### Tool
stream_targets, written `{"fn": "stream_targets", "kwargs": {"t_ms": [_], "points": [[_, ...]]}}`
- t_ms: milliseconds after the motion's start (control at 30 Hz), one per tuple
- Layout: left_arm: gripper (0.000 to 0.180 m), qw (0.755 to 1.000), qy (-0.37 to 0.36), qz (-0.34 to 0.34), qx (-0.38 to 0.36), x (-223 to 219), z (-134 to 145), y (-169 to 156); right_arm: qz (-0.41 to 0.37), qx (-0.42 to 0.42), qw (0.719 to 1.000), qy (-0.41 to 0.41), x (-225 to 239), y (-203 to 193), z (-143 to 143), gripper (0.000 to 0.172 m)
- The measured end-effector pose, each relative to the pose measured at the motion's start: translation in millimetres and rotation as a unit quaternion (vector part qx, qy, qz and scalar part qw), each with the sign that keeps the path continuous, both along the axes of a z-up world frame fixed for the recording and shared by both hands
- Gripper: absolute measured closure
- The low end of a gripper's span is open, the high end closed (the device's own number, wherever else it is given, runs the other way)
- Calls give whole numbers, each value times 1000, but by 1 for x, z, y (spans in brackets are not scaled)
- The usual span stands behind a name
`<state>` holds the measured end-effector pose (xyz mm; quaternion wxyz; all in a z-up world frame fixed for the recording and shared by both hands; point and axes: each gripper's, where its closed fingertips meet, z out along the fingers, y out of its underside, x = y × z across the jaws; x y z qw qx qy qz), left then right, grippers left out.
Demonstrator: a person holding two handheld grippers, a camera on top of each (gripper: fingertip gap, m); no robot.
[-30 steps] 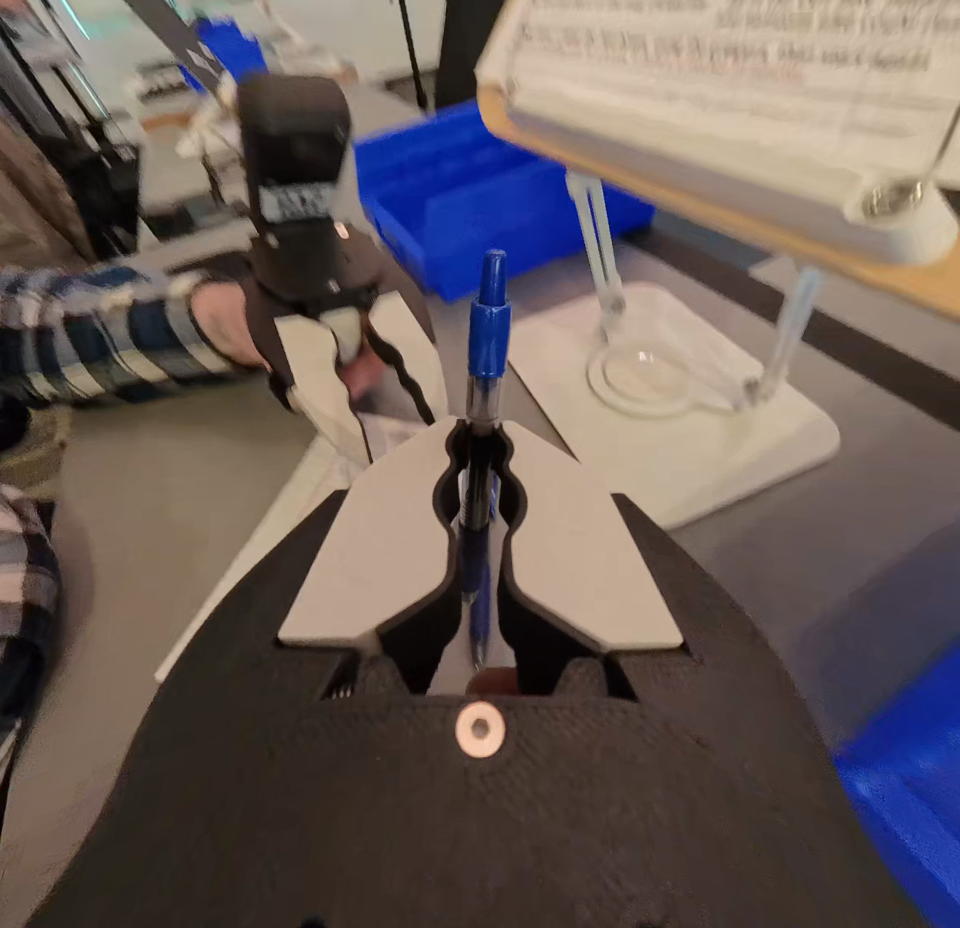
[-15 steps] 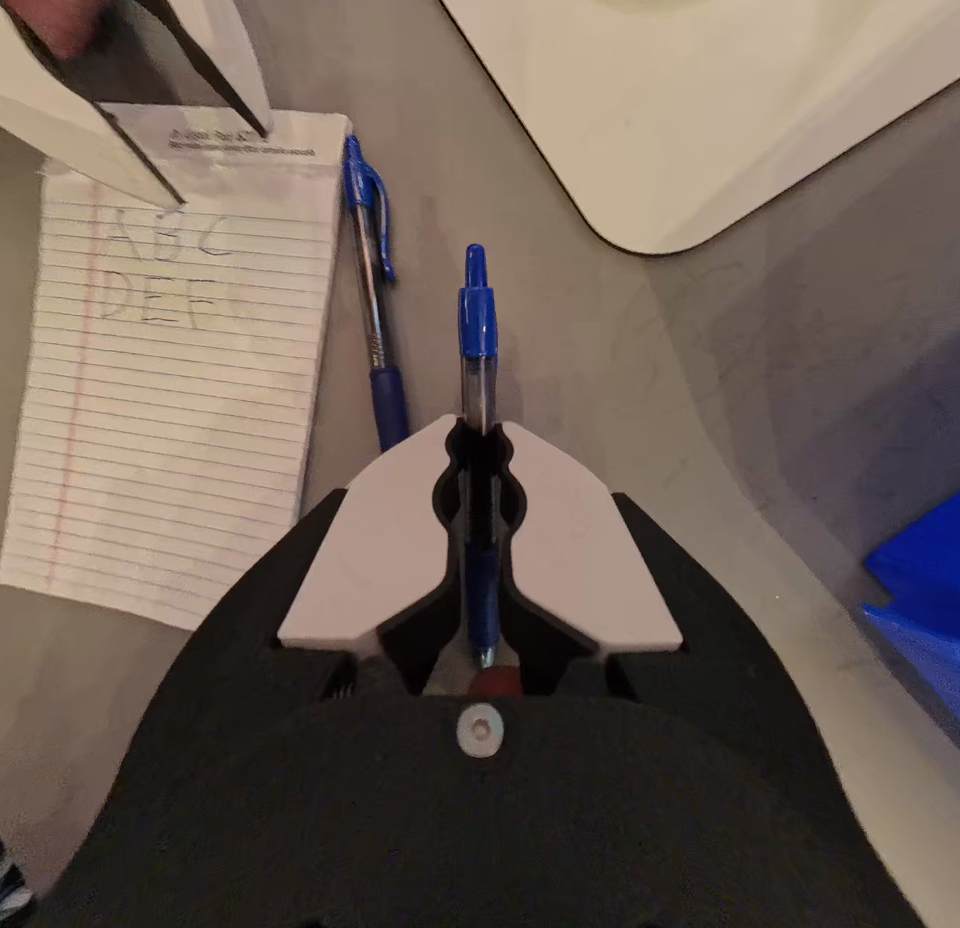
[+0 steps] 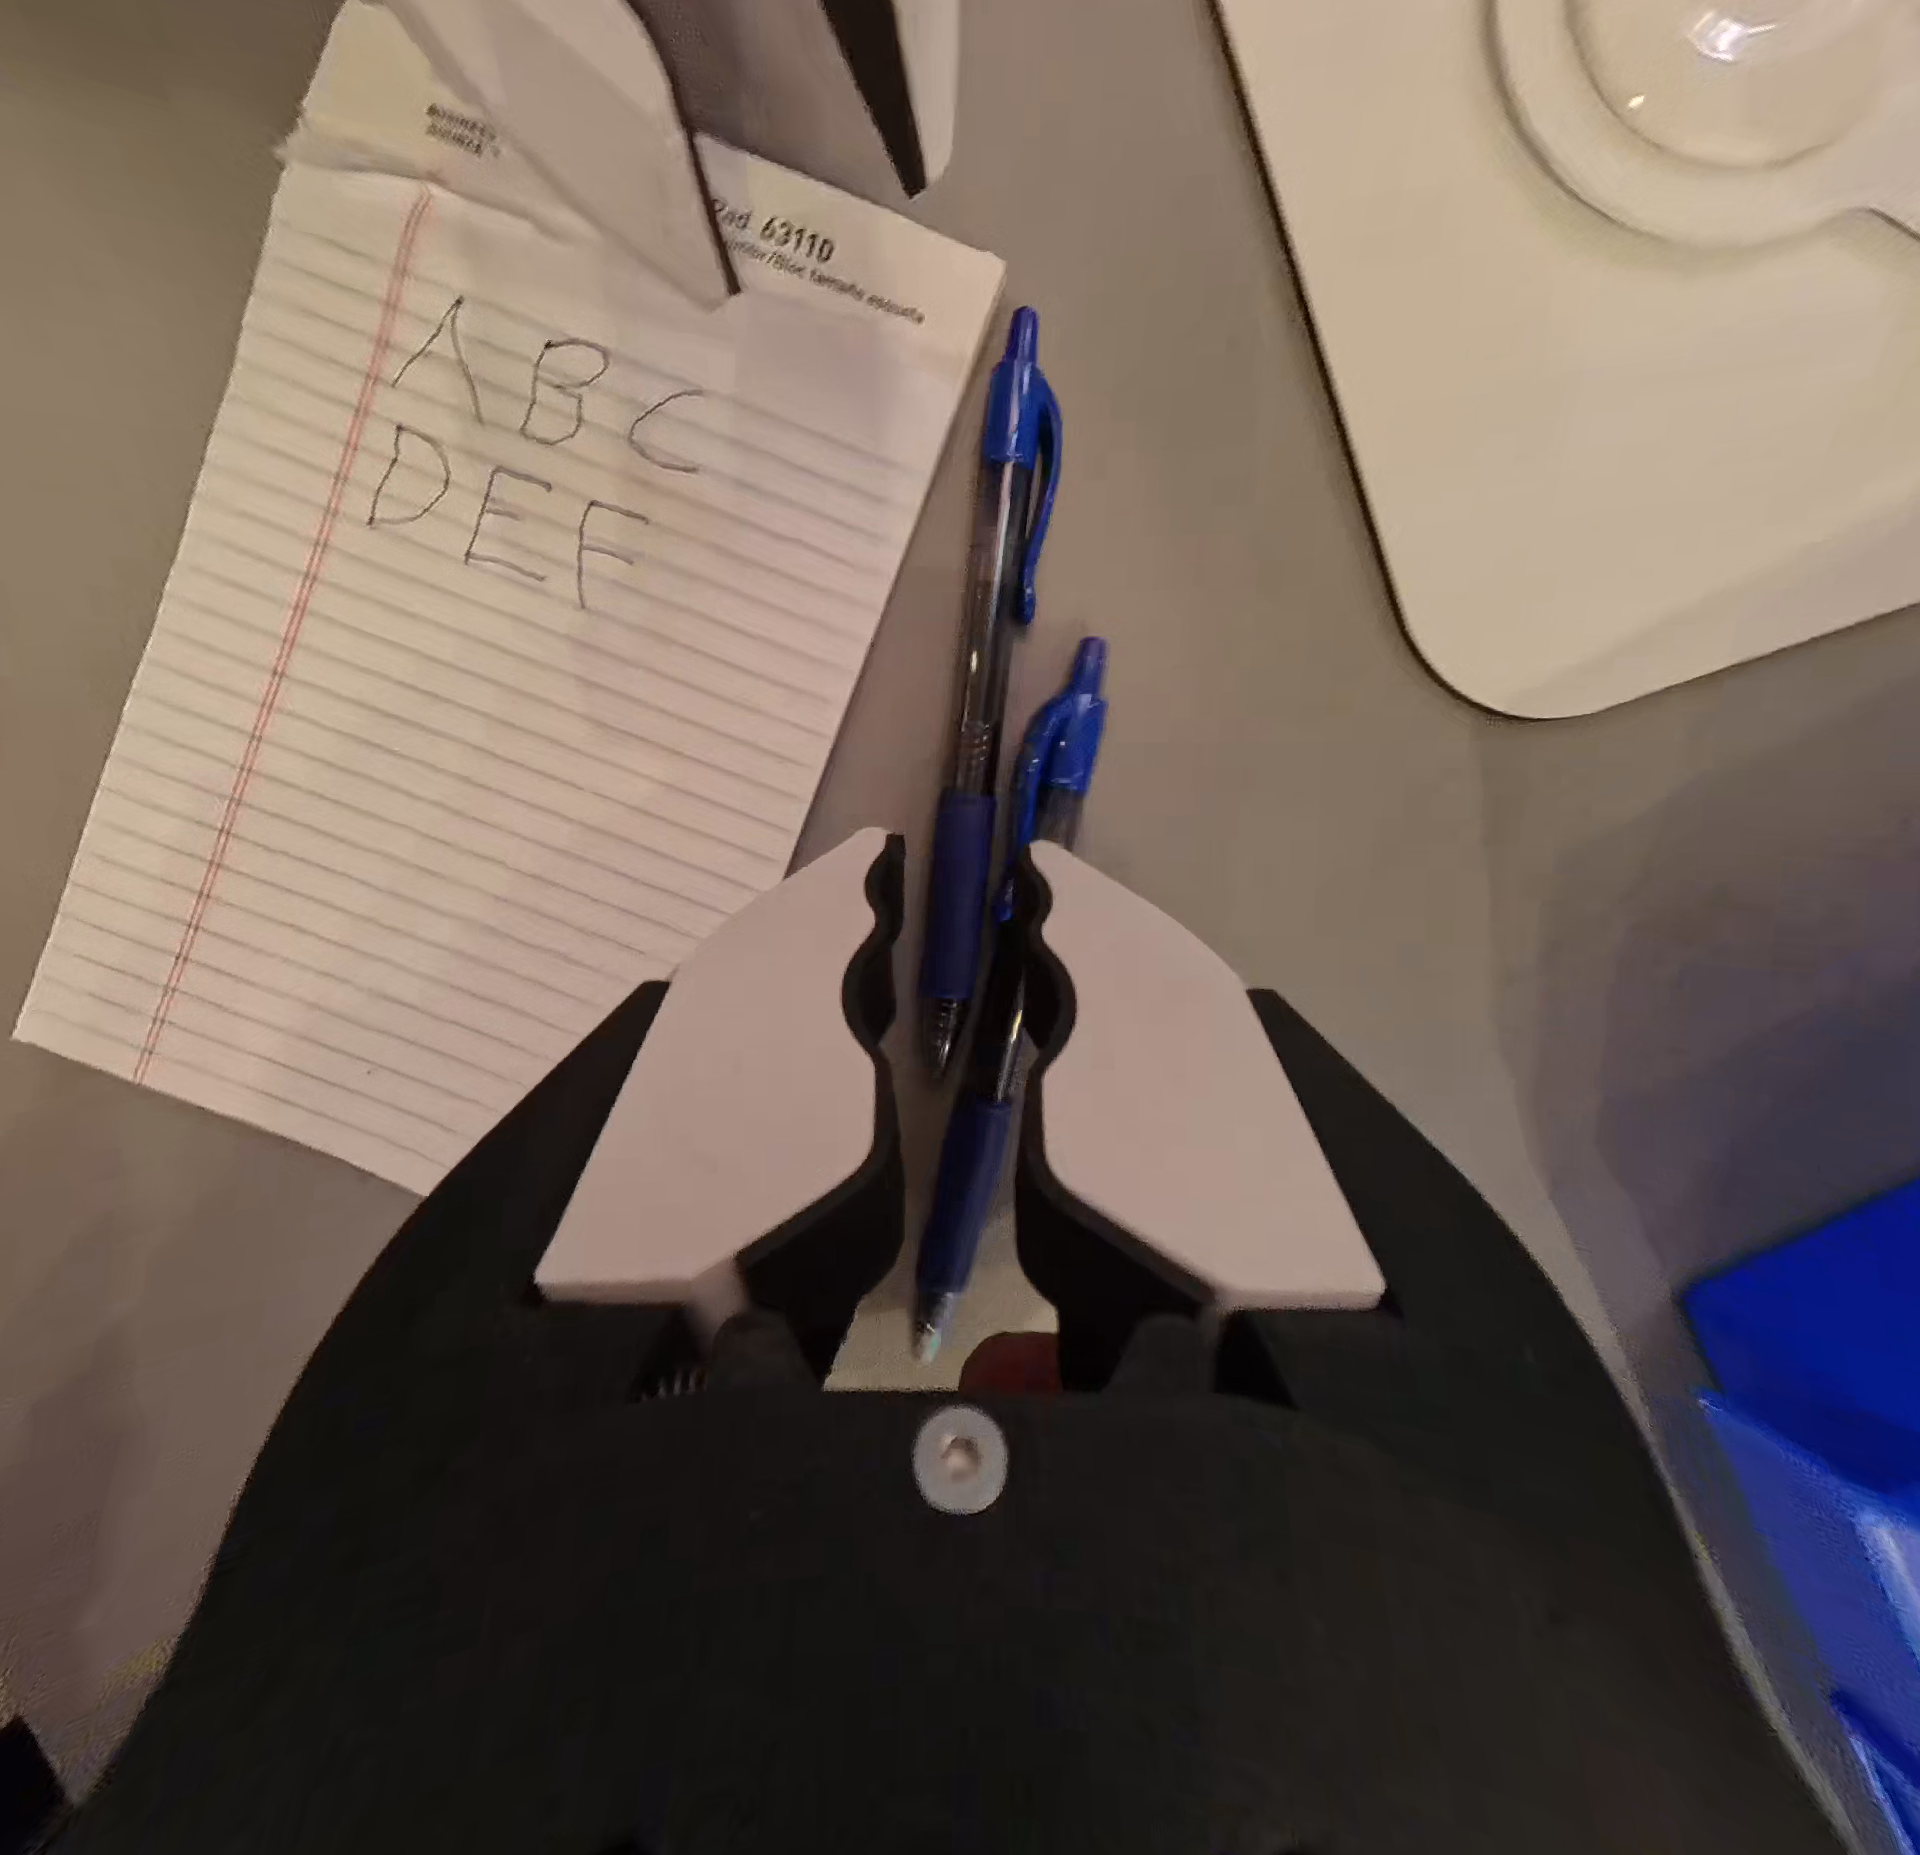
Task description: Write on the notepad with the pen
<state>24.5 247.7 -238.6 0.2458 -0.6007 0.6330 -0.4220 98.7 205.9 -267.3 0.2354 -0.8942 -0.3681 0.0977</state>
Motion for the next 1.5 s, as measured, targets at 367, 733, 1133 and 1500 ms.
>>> {"fn": "stream_targets", "kwargs": {"t_ms": [367, 733, 1133, 1500], "points": [[150, 1000, -7, 8, -2, 0, 3, 3, -4, -15, 999, 42, 0, -1, -7, 160], [146, 961, -177, 16, -212, 7, 72, -3, -28, 67, 911, 405, -56, 20, 76, 160], [136, 956, -167, -49, -238, 8, 74, -30, 9, 31, 884, 466, -104, 10, 78, 160], [174, 962, -148, -68, -221, 7, 70, -36, 17, 71, 924, 375, -85, 15, 74, 126]]}}
